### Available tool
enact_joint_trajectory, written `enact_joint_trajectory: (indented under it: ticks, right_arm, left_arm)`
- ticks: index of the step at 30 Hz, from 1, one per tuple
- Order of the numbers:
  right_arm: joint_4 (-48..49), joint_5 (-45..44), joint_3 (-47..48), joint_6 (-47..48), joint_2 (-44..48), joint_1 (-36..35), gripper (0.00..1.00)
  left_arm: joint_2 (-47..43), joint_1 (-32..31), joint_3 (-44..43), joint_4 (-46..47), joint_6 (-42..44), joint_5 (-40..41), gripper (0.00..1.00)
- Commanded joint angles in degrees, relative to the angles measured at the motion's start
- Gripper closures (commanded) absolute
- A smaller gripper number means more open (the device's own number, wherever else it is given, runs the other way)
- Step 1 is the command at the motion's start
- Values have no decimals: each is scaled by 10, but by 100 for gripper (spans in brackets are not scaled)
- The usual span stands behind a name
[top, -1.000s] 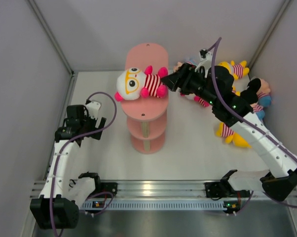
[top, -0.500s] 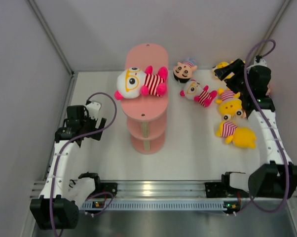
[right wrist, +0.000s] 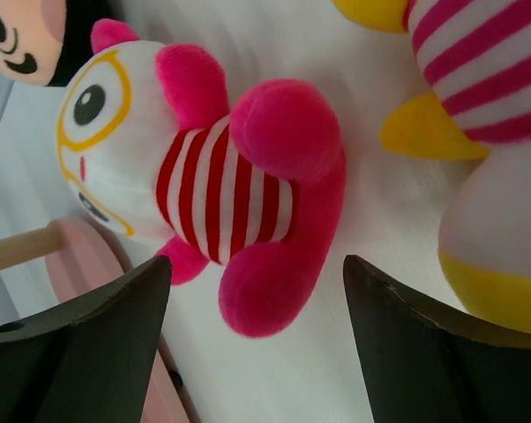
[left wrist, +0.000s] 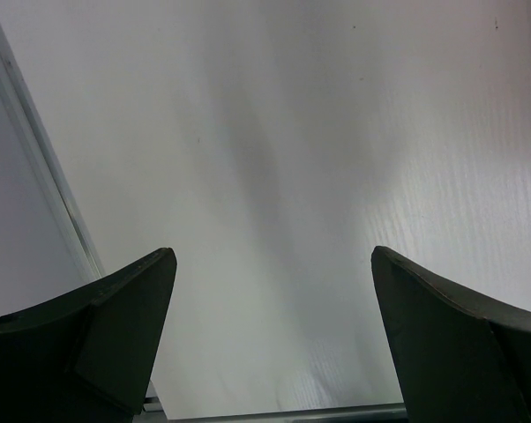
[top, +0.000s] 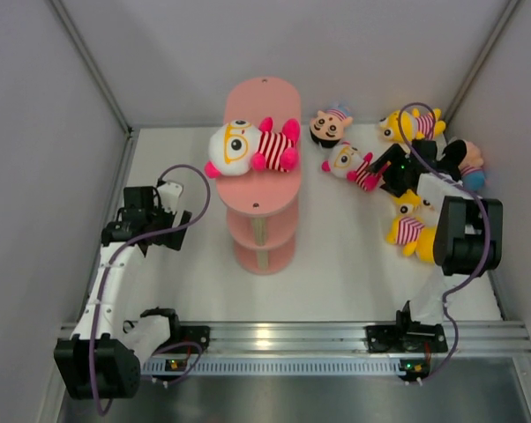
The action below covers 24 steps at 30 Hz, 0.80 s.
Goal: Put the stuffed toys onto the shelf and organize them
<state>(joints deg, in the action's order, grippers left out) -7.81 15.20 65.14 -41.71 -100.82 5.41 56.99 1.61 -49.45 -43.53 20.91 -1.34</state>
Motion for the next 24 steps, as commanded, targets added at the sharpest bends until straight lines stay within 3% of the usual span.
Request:
enact_joint_trajectory:
  ticks: [1, 6, 8, 9, 13, 18, 24]
  right_arm:
    - [61, 14, 52, -6, -43, 4, 22]
    - [73, 10, 65, -14, -100, 3, 31]
    - [80, 22, 66, -14, -109, 4, 54]
    - [89, 25, 65, -14, -110, 3, 72]
    - [97, 33, 66, -11, -63, 2, 100]
    - [27, 20, 135, 21, 45, -5, 100]
    - [-64, 39, 338, 38, 90, -32, 100]
  left_arm:
    - [7, 0, -13, 8, -9, 7, 1]
    - [15, 0, -14, 8, -8, 7, 2]
    - [17, 0, -15, 8, -9, 7, 2]
    - [18, 0, -16, 8, -10, 7, 1]
    - [18, 0, -15, 8, -10, 7, 1]
    - [15, 0, -15, 8, -11, 7, 1]
    - [1, 0, -14, 8, -10, 4, 1]
